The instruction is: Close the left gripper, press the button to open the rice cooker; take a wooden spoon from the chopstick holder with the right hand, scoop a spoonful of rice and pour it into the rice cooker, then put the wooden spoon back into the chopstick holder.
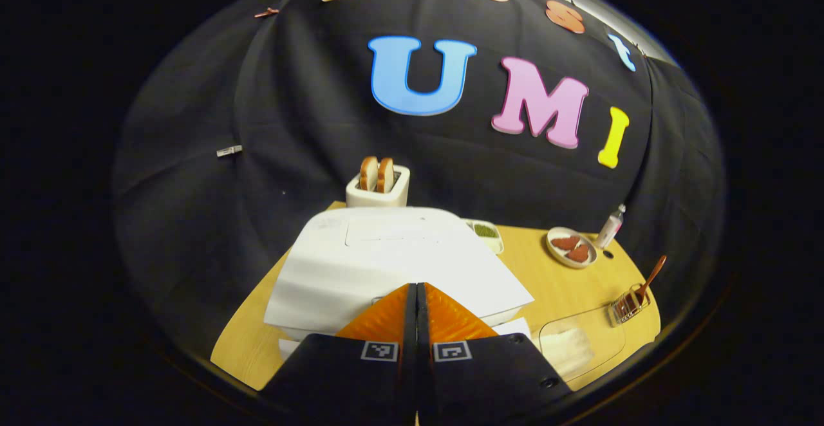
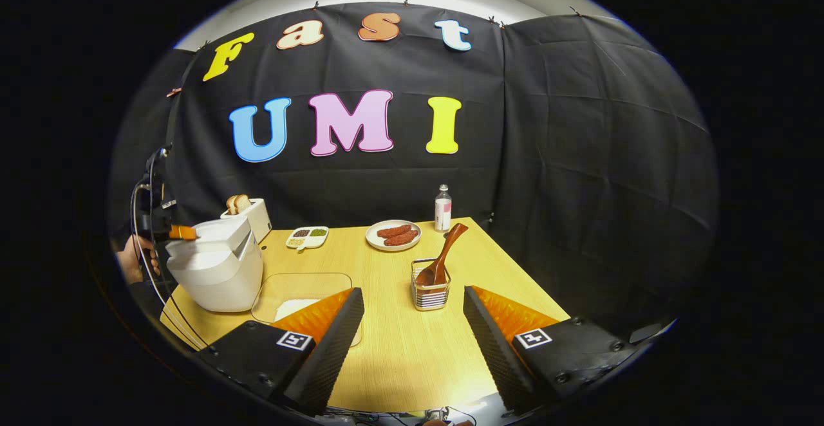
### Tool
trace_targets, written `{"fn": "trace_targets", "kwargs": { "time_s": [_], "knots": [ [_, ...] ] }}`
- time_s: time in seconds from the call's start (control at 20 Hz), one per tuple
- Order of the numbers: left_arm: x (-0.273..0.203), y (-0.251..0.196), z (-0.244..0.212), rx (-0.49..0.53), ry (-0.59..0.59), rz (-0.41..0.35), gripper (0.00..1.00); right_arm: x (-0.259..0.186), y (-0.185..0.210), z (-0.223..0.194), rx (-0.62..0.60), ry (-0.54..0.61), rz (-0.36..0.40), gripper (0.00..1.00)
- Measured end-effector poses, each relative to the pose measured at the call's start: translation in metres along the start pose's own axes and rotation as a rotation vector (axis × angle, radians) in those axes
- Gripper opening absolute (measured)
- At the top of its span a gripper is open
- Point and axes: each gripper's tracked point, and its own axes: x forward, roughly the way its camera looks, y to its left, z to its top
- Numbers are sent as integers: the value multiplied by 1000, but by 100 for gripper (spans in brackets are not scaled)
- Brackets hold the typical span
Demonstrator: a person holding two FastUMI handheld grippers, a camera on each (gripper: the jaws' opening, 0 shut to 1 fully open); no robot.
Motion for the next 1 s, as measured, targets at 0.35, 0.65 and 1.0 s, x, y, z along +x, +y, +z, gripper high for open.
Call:
{"fn": "trace_targets", "kwargs": {
  "time_s": [0.35,0.65,1.0],
  "knots": [
    [-79,-30,39,81,-195,-49,5,-18,25,-12,22,7,19,98],
    [-146,-63,17,98,-210,-99,7,-18,32,-13,28,4,34,98],
    [-174,-104,-25,118,-148,-115,17,27,15,-8,45,38,30,98]
  ]
}}
